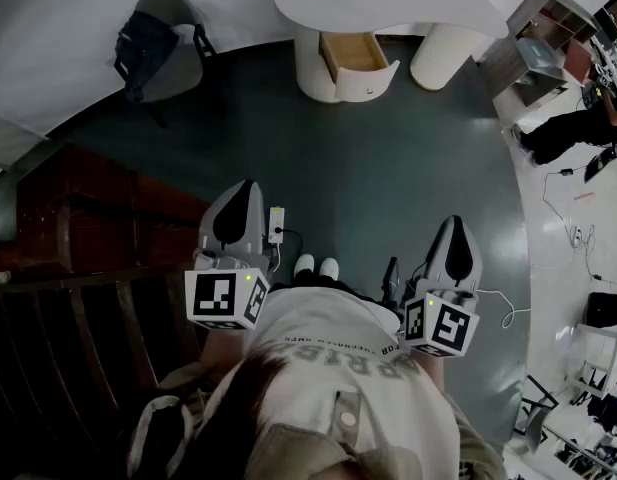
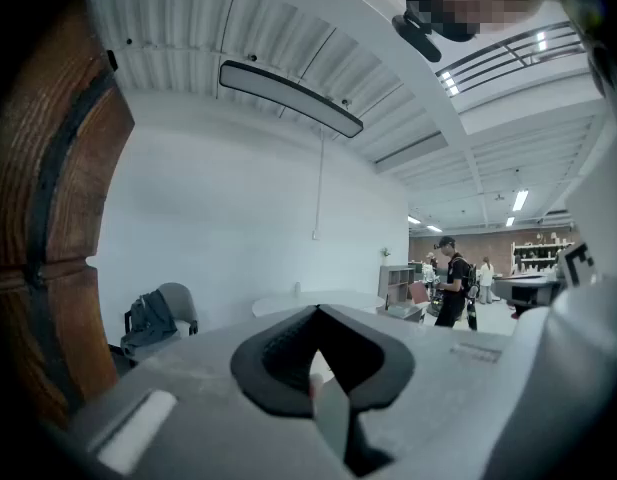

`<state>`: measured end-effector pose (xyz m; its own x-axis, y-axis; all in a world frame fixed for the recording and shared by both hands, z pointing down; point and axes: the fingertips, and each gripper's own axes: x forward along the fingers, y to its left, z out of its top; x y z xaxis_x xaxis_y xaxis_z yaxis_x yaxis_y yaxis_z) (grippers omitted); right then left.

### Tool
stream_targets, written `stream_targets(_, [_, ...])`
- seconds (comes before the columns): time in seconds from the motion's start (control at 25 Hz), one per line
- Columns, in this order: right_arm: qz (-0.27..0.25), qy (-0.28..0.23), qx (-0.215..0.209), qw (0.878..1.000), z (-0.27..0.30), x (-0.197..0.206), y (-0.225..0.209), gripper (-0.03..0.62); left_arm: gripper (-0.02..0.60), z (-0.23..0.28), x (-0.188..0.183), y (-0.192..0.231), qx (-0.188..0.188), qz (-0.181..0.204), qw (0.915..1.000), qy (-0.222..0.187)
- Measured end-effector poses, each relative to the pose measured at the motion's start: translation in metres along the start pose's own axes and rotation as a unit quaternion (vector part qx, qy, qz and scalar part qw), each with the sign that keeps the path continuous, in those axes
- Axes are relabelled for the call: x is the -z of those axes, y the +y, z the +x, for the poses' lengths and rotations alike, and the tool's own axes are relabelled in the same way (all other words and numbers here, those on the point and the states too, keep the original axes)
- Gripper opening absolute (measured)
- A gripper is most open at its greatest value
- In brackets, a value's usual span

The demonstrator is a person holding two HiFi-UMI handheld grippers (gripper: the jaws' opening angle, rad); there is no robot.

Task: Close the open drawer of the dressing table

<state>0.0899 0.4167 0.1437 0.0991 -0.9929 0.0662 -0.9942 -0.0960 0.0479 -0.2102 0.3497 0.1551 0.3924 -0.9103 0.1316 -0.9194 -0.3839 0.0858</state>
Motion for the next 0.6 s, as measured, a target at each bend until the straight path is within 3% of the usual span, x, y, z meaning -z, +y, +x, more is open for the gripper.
stream_targets(0.6, [-0.007, 0.005, 0.007, 1.0, 0.0, 0.003, -0.01, 0.0, 0.006, 0.008, 0.004, -0.008, 0.001, 0.002, 1.0, 0.008])
